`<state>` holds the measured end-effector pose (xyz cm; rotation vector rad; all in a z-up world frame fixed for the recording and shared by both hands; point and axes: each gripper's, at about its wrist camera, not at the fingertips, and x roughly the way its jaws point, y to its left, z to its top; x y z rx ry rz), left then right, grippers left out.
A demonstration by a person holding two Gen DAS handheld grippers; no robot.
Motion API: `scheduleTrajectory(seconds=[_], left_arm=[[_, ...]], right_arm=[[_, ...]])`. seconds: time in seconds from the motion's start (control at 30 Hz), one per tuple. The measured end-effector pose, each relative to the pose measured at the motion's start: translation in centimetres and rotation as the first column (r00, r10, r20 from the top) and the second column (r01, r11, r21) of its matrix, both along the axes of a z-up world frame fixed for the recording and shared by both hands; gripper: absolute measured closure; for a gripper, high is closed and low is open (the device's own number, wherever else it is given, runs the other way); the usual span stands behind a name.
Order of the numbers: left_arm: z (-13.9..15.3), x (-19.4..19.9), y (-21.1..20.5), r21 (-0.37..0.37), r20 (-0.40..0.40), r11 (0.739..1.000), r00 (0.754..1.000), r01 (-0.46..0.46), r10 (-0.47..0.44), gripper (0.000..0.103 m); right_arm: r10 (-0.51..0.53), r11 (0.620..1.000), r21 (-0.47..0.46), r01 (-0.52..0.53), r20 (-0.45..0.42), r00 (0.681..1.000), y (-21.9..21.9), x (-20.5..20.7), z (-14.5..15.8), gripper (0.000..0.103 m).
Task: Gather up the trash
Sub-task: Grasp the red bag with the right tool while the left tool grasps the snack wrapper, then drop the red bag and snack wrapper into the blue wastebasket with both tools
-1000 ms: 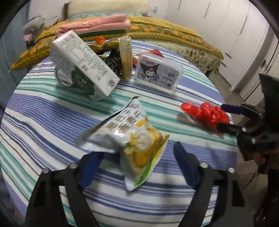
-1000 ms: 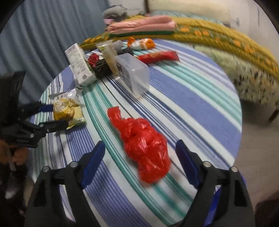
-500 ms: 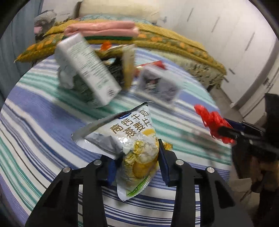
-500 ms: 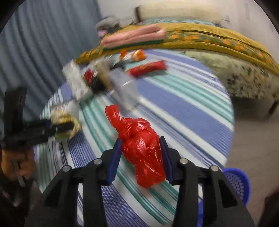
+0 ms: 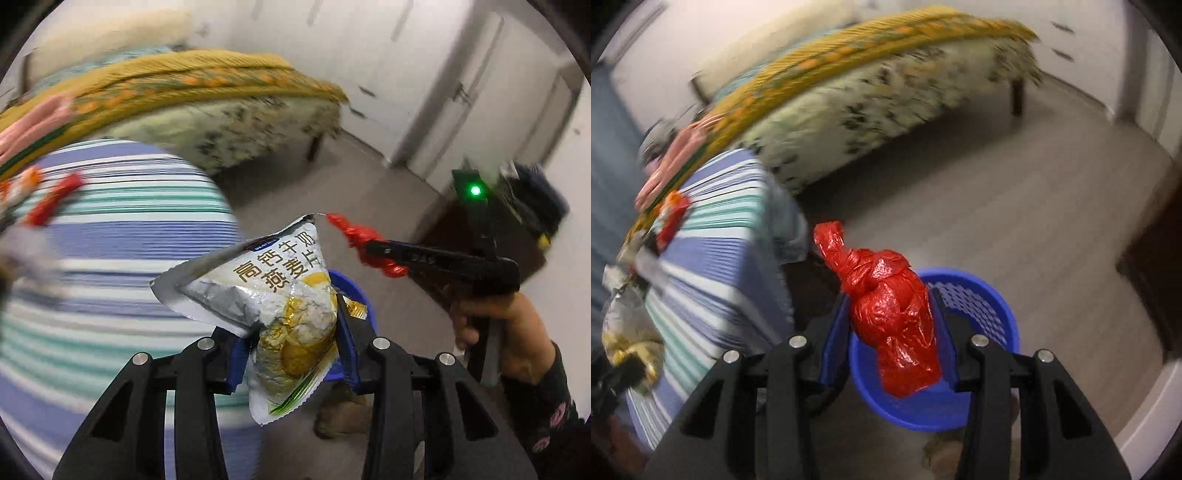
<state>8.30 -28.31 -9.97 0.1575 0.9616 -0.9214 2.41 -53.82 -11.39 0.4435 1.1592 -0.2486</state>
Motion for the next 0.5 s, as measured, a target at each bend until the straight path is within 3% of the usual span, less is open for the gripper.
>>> scheduleTrajectory(seconds=[0.13, 0.4, 0.5], left_arm=[[-3.6, -0.1, -6.5, 0.071, -0.037, 0.996, 0.998, 0.061, -0.058, 0.062], [-9.2, -0.8, -13.1, 0.141, -0.084, 0.984, 0.992, 0.109, -0.098, 0.059], [-10.2, -0.8, -14.8, 0.159, -0.067, 0.982, 0.993, 0.106, -0.097, 0.043]], right_arm=[[-0.083, 0.996, 0.041, 0.084, -0.033, 0.996, -2.7, -2.0, -1.9, 0.061], [-0.156, 0.983, 0.089, 0.159, -0.046, 0.987, -5.7, -3.4, -3.9, 0.058], [-0.181, 0.979, 0.089, 0.184, -0.037, 0.983, -6.3, -3.4, -4.0, 0.044]])
